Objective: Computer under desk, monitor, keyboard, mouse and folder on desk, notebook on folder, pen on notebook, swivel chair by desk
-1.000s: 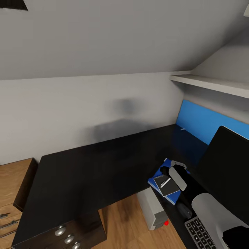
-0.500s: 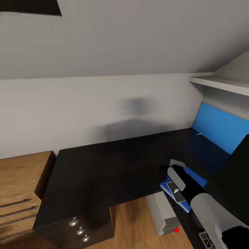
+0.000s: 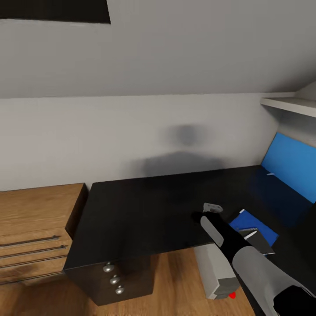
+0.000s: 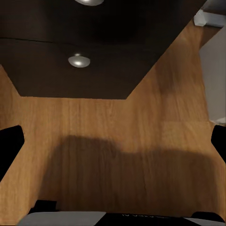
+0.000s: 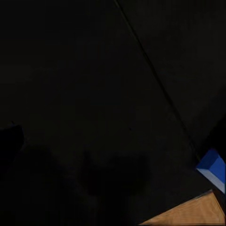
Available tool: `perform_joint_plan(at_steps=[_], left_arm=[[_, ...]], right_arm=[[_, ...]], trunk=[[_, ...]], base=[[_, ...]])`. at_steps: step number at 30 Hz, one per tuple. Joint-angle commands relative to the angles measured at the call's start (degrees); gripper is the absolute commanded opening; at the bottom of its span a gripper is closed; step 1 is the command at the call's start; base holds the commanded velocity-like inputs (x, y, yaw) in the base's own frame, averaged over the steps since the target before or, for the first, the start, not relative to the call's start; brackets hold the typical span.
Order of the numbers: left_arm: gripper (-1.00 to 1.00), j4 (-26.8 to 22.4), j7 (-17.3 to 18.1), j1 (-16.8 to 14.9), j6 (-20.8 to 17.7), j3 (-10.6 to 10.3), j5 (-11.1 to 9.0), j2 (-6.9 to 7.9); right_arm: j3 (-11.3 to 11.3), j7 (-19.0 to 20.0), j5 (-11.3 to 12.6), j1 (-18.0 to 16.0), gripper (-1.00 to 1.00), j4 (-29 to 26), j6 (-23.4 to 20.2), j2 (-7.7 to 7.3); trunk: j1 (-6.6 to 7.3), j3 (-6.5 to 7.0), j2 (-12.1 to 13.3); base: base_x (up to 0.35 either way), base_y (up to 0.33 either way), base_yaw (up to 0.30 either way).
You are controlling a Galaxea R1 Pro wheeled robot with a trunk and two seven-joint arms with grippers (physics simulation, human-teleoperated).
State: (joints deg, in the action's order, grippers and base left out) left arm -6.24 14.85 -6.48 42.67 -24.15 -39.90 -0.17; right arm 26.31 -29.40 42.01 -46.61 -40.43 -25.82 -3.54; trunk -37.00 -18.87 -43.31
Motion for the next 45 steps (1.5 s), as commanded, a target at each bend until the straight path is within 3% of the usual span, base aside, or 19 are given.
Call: perform_joint_plan(at_steps=[1,12,16,20,34,45], left_arm=[[1.0,0.08,0.44,-0.04,0.14,-0.19,-0.62,-0.01],[1.0,0.42,0.72,-0.03,0.47,-0.12,-0.62,-0.34],[1.0,0.91,0.71,-0.03,1.78,-0.11,-0.62,-1.63],[1.0,0.84,0.59,-0.03,1.99,-0.11,-0.62,-2.22],[1.0,0.85,0.53,-0.03,1.92,-0.16,-0.6,-2.46],[1.0,0.83,0.83,-0.03,1.97,-0.52,-0.29,-2.34]], right_arm=[[0.51,-0.44,0.46,-0.06,1.0,-0.07,-0.13,-0.03],[0.77,-0.2,0.44,0.02,1.0,0.49,1.49,0.36],[0.77,-0.17,0.44,-0.28,1.0,1.14,1.1,1.65],[0.93,-0.13,0.37,0.14,1.0,1.86,1.55,1.95],[1.19,-0.11,0.22,3.33,1.0,3.87,4.25,2.3],[1.16,-0.13,0.18,3.39,1.0,4.09,4.44,2.31]], trunk=[[0.02,-0.08,-0.06],[0.02,-0.08,-0.06],[-0.86,-0.8,-1.67],[-1.74,-1.52,-3.27],[-4.81,-4.03,-8.89],[-4.81,-4.03,-8.89]], base=[[-0.292,0.0,0.033],[-0.293,0.0,0.009],[0.0,0.0,0.0],[0.0,0.0,0.0],[0.0,0.0,0.0],[0.0,0.0,0.0]])
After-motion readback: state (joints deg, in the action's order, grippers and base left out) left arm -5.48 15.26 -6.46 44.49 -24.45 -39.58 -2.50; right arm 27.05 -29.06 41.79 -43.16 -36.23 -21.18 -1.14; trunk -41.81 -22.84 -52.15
